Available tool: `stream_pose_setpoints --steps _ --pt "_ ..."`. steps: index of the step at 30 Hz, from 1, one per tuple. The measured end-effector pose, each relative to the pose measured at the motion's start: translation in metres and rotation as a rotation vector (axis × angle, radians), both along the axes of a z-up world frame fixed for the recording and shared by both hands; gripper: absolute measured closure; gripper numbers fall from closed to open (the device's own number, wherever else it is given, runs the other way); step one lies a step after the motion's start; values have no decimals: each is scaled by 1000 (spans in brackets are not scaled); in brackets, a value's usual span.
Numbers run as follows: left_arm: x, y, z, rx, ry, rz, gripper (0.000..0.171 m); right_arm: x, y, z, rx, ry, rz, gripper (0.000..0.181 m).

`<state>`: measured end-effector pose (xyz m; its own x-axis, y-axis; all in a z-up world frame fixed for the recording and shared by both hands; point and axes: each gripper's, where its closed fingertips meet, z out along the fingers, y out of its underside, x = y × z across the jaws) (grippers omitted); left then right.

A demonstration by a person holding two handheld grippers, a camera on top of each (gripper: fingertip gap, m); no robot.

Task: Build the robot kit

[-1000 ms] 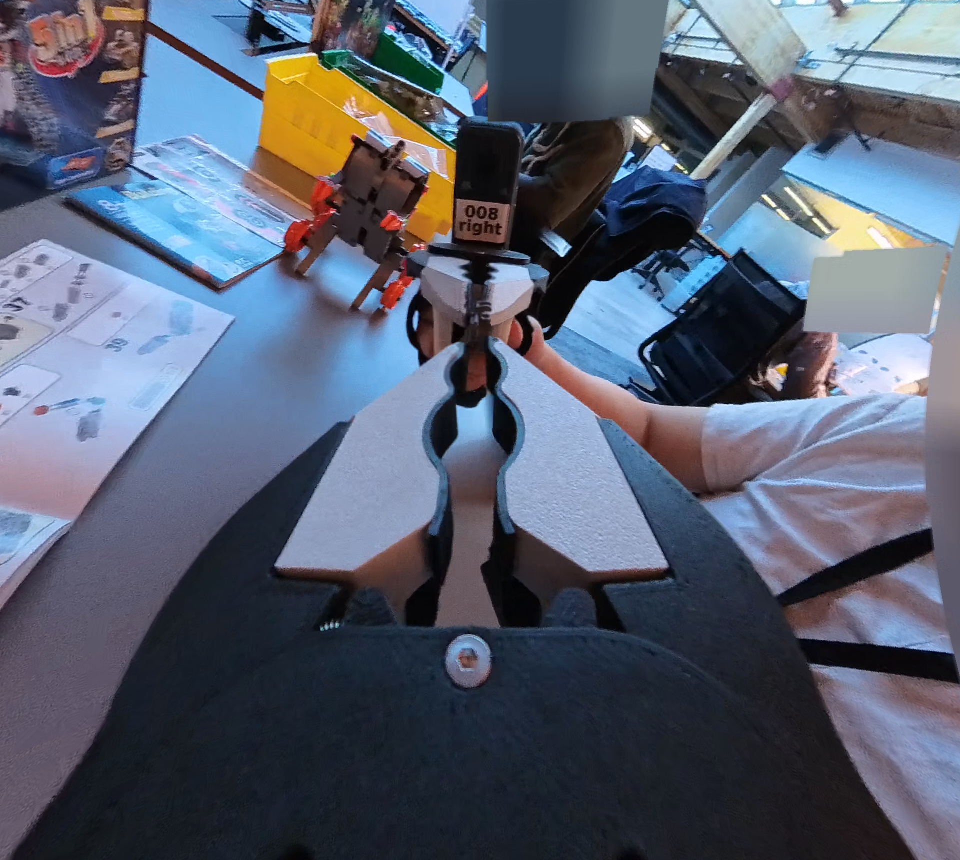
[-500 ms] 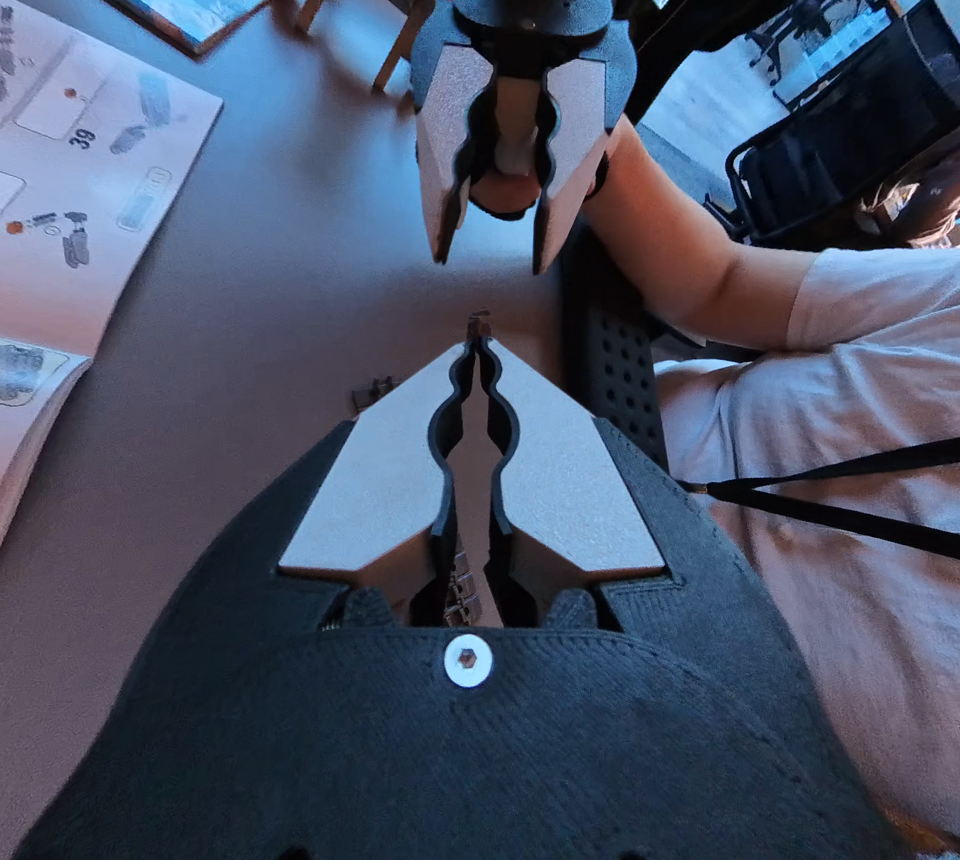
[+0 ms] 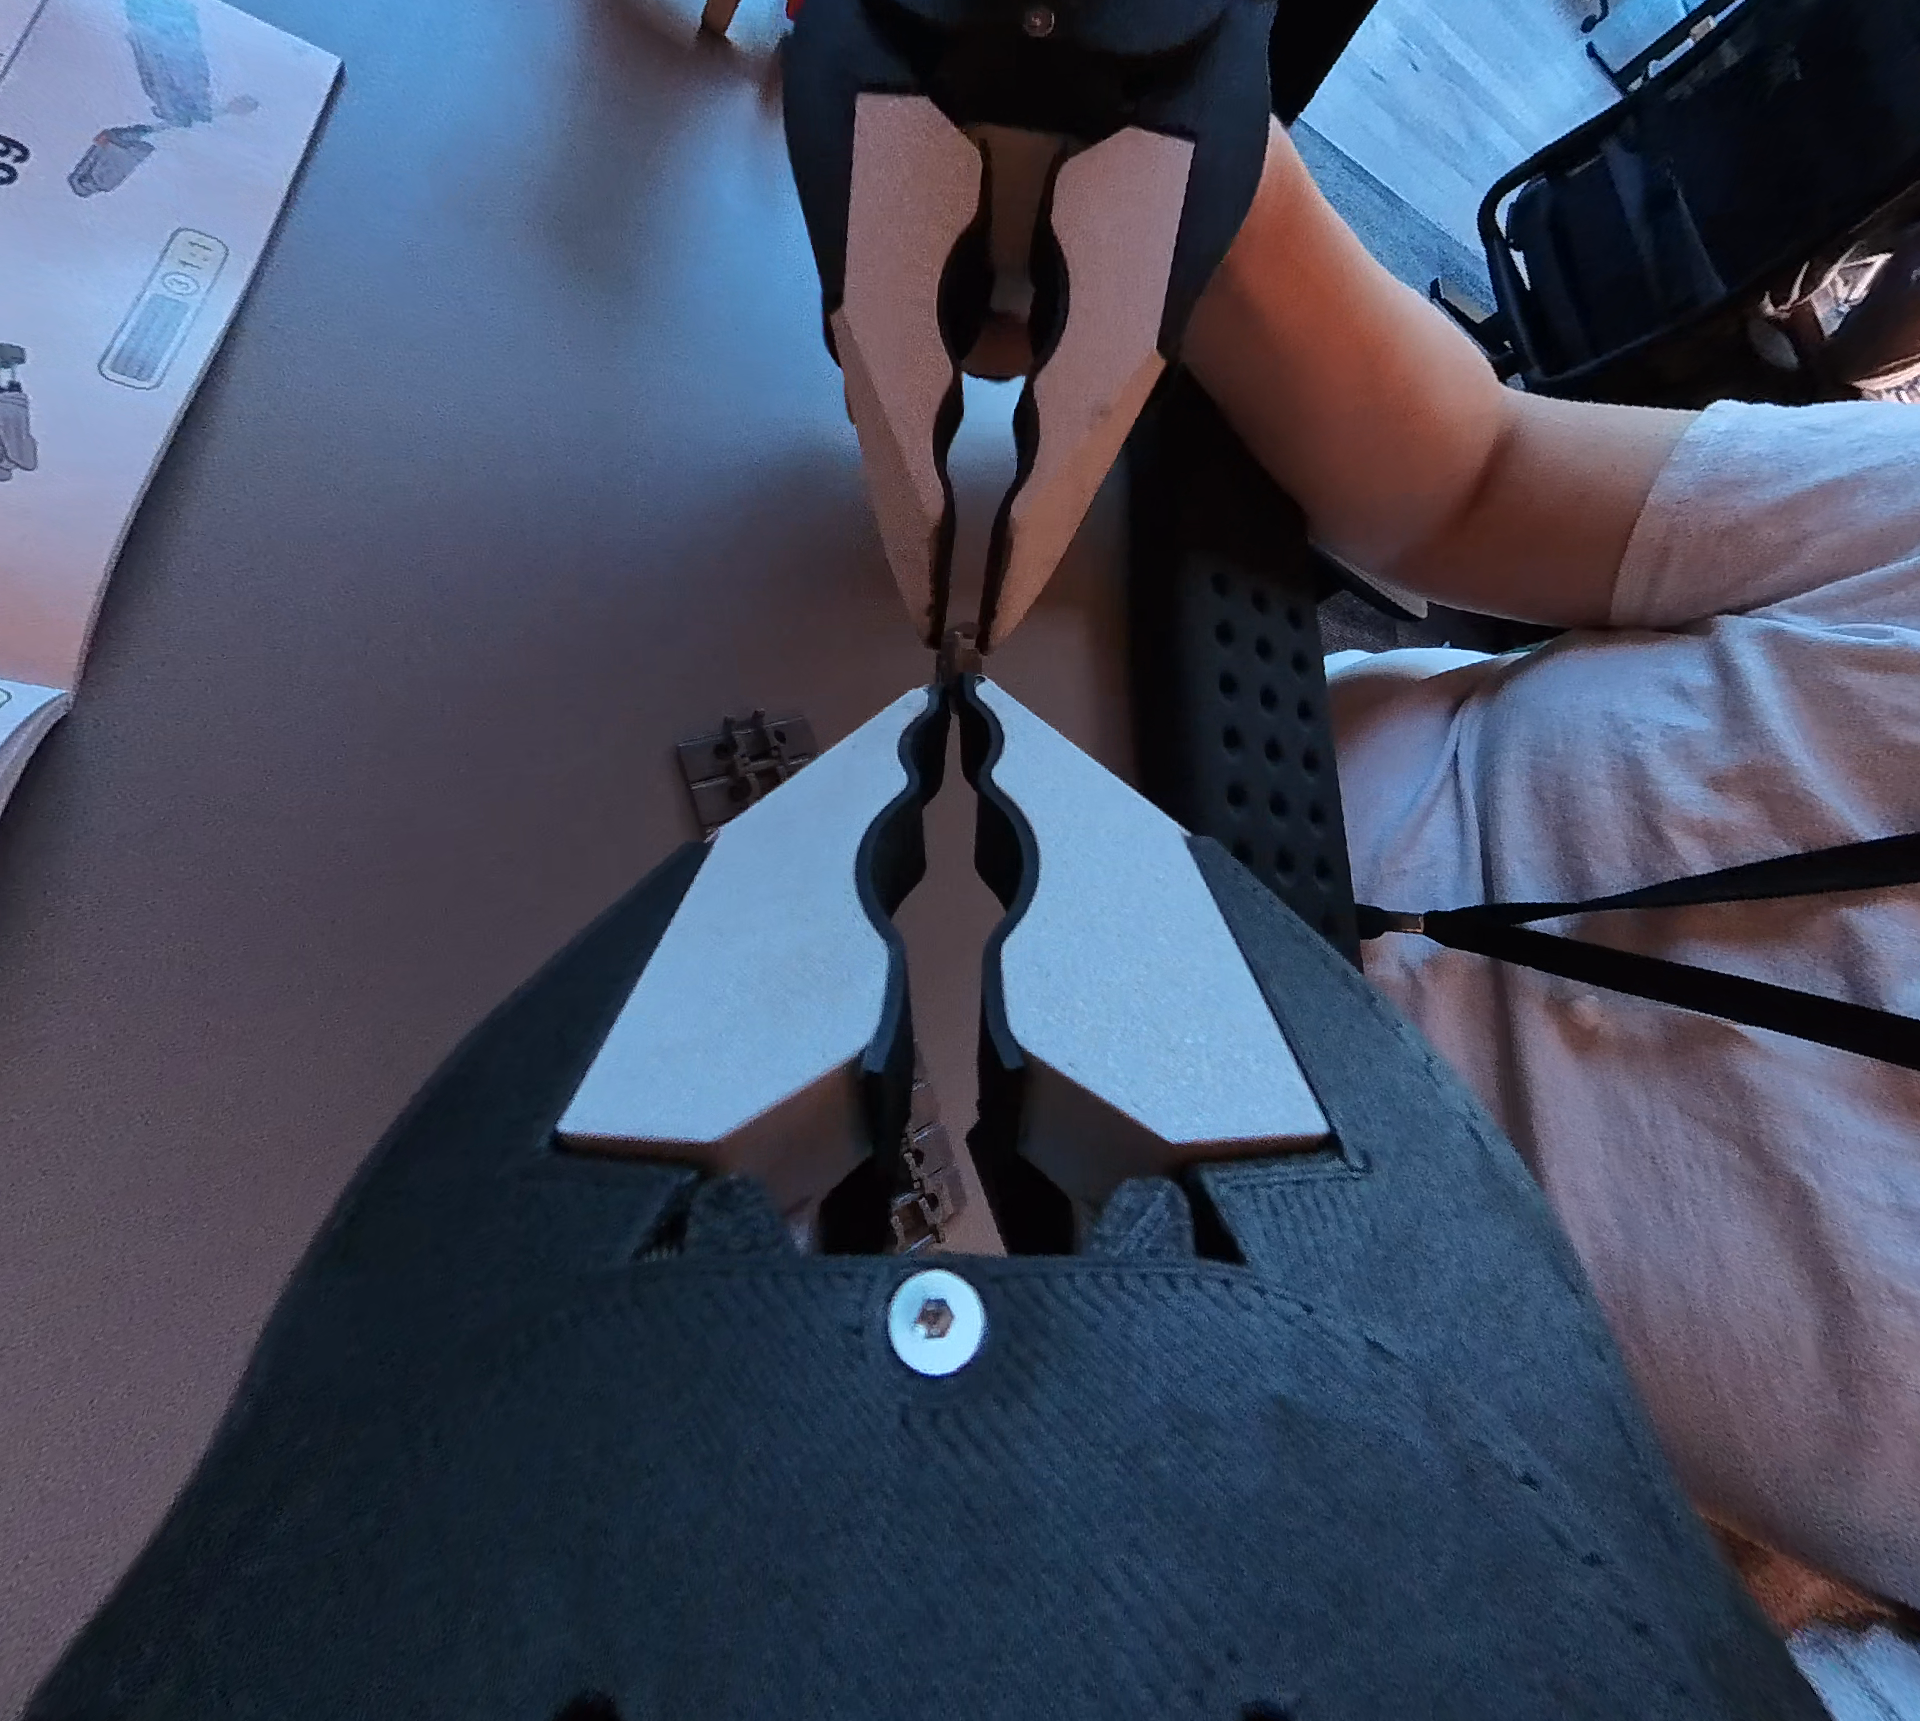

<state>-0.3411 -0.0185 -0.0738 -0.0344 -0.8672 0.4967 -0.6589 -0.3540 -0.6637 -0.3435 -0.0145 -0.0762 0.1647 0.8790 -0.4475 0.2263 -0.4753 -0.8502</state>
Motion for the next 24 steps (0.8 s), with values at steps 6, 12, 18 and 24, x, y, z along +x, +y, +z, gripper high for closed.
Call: stream_pose_setpoints --steps 6,12,18,24 --pt "4 7 -2 -6 -8 36 165 4 1 -1 21 -27 -5 179" --pt "-5 39 -37 126 149 162 127 33 25 -3 -56 -10 -150 179" --pt "-9 39 -75 345 382 127 135 49 38 1 -38 -5 -249 179" --pt "-15 31 -90 400 483 71 157 59 46 3 -28 7 -307 179"
